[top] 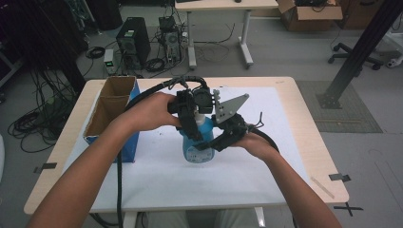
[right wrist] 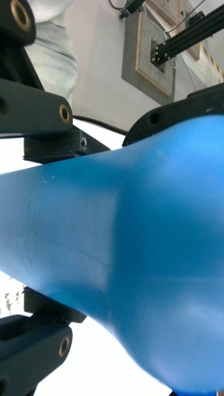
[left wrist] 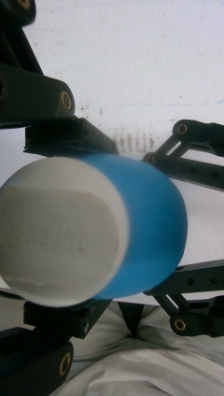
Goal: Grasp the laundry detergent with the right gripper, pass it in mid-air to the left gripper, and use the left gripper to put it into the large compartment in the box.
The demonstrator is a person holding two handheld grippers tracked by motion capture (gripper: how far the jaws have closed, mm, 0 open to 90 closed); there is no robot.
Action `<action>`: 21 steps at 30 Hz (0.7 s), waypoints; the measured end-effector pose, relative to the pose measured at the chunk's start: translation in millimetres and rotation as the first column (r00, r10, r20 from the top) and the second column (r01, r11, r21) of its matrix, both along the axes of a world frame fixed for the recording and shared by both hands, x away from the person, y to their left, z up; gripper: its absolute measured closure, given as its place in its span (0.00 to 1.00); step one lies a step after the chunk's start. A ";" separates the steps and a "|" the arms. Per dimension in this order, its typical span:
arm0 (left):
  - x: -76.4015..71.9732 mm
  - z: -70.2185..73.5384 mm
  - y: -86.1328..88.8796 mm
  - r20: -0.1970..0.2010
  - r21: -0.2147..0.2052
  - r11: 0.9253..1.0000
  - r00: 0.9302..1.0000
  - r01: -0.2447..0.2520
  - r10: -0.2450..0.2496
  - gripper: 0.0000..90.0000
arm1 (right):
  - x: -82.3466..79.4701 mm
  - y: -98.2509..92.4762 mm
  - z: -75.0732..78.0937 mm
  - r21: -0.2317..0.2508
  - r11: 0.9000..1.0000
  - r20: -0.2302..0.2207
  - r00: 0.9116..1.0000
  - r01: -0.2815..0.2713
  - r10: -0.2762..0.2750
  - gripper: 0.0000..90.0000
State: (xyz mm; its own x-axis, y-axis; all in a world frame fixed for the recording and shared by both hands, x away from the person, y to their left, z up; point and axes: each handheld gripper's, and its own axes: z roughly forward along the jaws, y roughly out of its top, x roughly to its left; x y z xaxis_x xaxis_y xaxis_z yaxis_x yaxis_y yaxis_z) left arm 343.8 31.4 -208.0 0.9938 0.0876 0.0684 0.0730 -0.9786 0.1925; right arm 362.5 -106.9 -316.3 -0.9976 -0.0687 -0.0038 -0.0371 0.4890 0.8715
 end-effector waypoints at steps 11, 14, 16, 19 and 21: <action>0.1 3.5 4.6 0.011 -0.005 0.999 0.999 -0.032 0.032 0.42 | 1.0 -17.8 6.0 0.006 1.000 -0.005 1.000 0.026 -0.026 0.26; 2.8 5.0 8.8 0.015 -0.010 0.998 0.998 -0.058 0.058 0.42 | 1.8 -32.5 6.9 -0.034 0.998 -0.019 0.998 0.053 -0.054 0.19; 4.4 6.4 11.4 0.019 -0.002 0.997 0.997 -0.080 0.080 0.42 | 3.1 -43.2 8.3 -0.070 0.994 -0.014 0.996 0.084 -0.085 0.17; 6.6 8.9 14.9 0.028 0.006 0.993 0.993 -0.115 0.115 0.42 | 5.5 -59.2 12.1 -0.129 0.983 -0.010 0.991 0.130 -0.132 0.14; 7.9 11.0 16.5 0.035 0.010 0.990 0.990 -0.139 0.138 0.42 | 7.3 -69.4 15.6 -0.161 0.975 -0.003 0.987 0.156 -0.159 0.12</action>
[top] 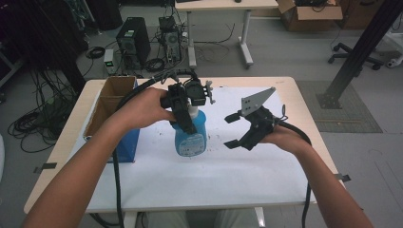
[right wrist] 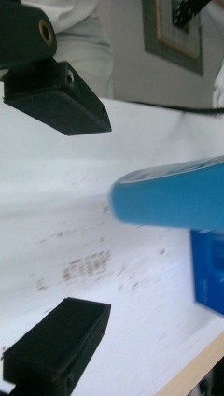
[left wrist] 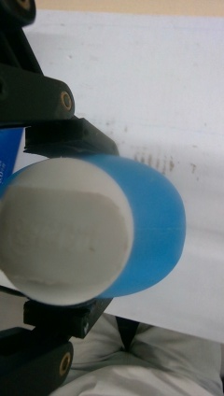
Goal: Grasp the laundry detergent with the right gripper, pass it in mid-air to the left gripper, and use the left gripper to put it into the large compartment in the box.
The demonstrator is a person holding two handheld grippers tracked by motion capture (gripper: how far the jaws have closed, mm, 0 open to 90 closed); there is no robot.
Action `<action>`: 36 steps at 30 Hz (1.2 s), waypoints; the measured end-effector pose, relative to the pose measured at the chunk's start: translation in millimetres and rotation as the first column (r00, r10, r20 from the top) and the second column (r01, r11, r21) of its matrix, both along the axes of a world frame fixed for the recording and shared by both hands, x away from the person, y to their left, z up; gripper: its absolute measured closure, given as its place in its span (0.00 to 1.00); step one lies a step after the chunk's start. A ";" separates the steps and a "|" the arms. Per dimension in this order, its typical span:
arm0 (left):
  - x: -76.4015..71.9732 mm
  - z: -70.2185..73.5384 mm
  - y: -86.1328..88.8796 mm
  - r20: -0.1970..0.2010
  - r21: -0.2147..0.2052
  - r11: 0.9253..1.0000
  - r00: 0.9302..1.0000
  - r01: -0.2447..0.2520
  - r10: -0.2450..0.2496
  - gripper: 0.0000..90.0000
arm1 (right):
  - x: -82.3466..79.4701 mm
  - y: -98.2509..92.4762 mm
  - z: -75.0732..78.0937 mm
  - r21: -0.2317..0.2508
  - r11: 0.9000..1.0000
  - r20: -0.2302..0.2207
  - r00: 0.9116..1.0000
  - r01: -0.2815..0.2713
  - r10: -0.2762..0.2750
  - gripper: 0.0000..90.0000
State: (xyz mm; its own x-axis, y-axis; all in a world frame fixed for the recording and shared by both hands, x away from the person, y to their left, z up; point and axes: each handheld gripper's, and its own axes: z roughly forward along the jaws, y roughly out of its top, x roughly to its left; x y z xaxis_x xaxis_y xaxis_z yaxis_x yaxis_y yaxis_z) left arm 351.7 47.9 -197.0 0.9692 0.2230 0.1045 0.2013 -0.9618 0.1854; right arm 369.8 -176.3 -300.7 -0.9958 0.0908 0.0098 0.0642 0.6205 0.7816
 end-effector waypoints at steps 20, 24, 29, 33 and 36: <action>14.0 27.2 13.6 0.065 -0.011 0.970 0.968 -0.241 0.241 0.42 | 9.5 -67.3 19.9 -0.239 0.953 0.092 0.982 0.184 -0.167 0.08; 19.8 35.4 19.6 0.061 -0.010 0.954 0.952 -0.300 0.300 0.42 | 11.9 -76.2 21.1 -0.265 0.942 0.095 0.978 0.207 -0.188 0.08; 28.9 45.2 30.6 0.064 -0.006 0.923 0.921 -0.385 0.385 0.42 | 11.3 -88.4 20.2 -0.274 0.933 0.098 0.972 0.235 -0.216 0.08; 33.2 55.5 39.3 0.083 -0.013 0.897 0.894 -0.442 0.441 0.42 | 12.0 -97.9 17.8 -0.290 0.922 0.096 0.967 0.255 -0.237 0.07; 36.8 64.2 44.5 0.092 -0.024 0.877 0.872 -0.480 0.480 0.42 | 13.0 -101.9 17.8 -0.297 0.918 0.094 0.965 0.262 -0.245 0.07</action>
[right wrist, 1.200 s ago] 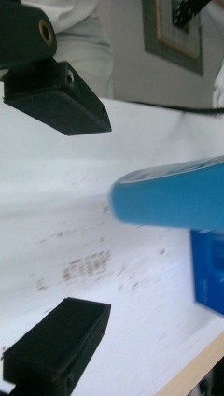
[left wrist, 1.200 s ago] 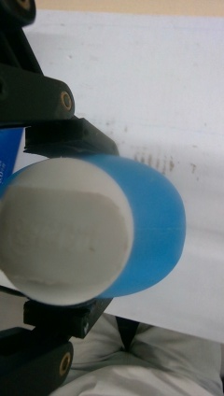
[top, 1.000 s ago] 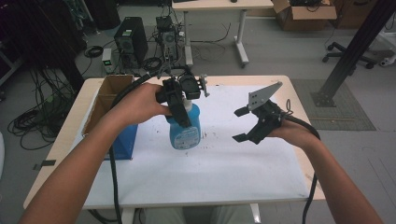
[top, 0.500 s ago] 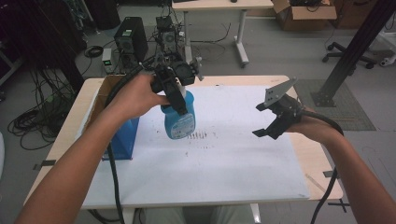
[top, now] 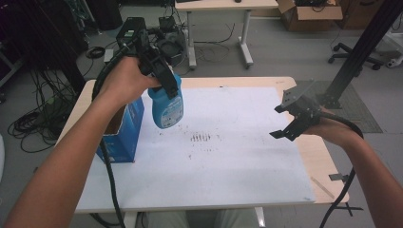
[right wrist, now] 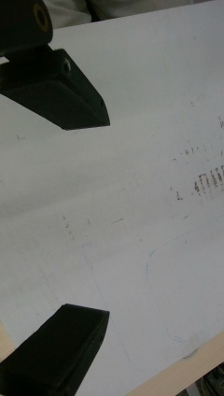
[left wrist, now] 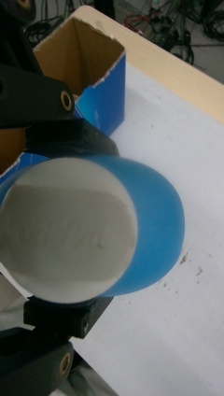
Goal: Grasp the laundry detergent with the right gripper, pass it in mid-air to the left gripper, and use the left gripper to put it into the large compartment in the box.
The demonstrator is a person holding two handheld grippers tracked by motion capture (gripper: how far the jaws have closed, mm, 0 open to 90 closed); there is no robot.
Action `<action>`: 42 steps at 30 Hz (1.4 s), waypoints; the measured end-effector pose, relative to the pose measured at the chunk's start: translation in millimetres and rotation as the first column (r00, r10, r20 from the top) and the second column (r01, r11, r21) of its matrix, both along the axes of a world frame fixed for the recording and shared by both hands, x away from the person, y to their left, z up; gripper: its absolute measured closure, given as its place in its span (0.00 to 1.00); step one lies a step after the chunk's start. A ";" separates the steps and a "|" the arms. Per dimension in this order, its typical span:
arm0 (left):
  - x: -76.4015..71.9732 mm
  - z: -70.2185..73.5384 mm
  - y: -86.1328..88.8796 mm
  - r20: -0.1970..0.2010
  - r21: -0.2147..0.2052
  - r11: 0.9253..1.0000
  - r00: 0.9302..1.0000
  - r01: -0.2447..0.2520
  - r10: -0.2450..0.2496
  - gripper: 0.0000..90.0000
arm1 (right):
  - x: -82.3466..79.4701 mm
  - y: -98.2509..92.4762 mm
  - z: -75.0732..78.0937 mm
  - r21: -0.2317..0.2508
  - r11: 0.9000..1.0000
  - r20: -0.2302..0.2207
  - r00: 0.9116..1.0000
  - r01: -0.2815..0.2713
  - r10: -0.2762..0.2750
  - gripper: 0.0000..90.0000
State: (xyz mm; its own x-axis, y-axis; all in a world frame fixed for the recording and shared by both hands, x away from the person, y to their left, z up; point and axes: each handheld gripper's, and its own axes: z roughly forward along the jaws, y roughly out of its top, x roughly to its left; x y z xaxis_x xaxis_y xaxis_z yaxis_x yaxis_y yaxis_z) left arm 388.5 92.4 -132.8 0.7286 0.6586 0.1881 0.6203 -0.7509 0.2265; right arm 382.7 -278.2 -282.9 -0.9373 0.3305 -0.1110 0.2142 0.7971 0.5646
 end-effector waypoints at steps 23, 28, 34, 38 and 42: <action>26.5 59.4 48.1 0.034 -0.065 0.927 0.927 -0.370 0.373 0.42 | 13.8 -5.3 3.4 -0.059 0.998 -0.012 1.000 0.011 -0.012 0.07; 29.9 65.7 65.0 0.024 -0.069 0.887 0.888 -0.458 0.460 0.42 | 16.5 -7.4 5.8 -0.050 0.999 -0.006 1.000 0.009 -0.009 0.07; 31.0 72.5 85.7 0.024 -0.090 0.821 0.823 -0.564 0.567 0.42 | 17.4 -9.8 7.3 -0.050 0.999 -0.001 1.000 0.011 -0.011 0.08; 29.4 73.9 98.6 0.020 -0.099 0.785 0.787 -0.612 0.616 0.42 | 17.4 -12.4 8.6 -0.046 0.999 0.003 1.000 0.014 -0.014 0.08; 26.5 73.7 109.9 0.022 -0.116 0.749 0.752 -0.653 0.659 0.42 | 17.8 -14.0 8.8 -0.049 0.999 0.004 1.000 0.018 -0.018 0.08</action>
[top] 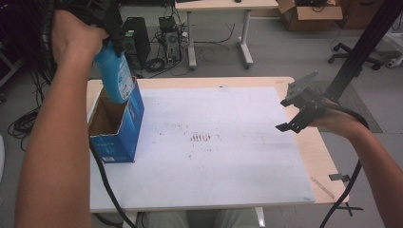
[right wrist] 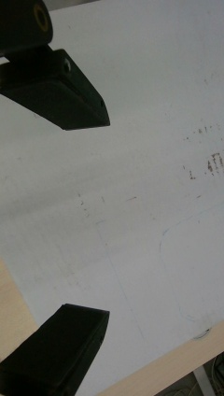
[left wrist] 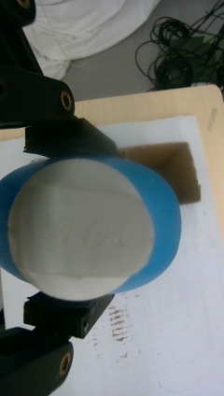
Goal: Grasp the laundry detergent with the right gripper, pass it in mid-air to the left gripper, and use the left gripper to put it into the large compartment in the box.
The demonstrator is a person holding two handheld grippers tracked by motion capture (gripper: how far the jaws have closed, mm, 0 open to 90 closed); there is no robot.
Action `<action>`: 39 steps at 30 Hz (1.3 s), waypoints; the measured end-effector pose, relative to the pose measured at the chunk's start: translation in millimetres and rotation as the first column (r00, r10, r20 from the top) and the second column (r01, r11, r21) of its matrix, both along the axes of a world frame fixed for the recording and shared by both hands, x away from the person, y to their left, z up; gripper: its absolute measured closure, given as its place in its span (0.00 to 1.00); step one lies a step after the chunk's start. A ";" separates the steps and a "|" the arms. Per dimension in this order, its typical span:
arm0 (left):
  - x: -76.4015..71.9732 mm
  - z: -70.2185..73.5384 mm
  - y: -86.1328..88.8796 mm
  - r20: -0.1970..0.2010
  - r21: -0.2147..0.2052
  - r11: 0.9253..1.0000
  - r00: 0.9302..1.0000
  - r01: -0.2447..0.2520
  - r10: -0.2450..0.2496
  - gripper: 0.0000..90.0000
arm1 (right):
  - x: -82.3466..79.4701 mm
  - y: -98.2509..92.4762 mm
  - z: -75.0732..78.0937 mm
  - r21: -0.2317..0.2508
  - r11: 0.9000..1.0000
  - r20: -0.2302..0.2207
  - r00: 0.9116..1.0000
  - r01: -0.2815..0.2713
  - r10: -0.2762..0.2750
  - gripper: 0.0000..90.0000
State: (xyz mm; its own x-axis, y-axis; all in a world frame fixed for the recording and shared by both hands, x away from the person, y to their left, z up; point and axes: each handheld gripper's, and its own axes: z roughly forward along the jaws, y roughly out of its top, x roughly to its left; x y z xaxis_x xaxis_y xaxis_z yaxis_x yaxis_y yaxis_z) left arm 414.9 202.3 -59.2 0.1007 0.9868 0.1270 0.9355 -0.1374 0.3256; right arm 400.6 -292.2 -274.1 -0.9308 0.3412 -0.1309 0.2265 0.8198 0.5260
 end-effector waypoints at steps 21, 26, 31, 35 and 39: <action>-8.9 -38.1 36.8 0.020 0.000 0.996 0.996 -0.087 0.087 0.42 | 1.3 1.0 -5.4 -0.012 1.000 0.000 1.000 0.003 -0.003 0.07; -8.3 -53.1 39.5 0.013 0.004 0.997 0.996 -0.083 0.083 0.42 | 0.5 -0.3 -5.1 -0.015 1.000 0.003 1.000 0.003 -0.003 0.08; -9.3 -66.0 43.1 0.009 -0.001 0.997 0.996 -0.083 0.083 0.42 | -0.2 -3.1 -4.0 -0.008 1.000 0.010 1.000 0.011 -0.011 0.08; -10.1 -75.9 45.2 0.000 0.006 0.997 0.997 -0.083 0.083 0.42 | 0.0 -4.3 -5.0 -0.007 1.000 0.007 1.000 0.016 -0.016 0.08; -10.8 -86.8 47.8 -0.005 0.003 0.997 0.997 -0.082 0.082 0.42 | 0.7 -3.6 -6.4 -0.009 1.000 0.006 1.000 0.015 -0.015 0.08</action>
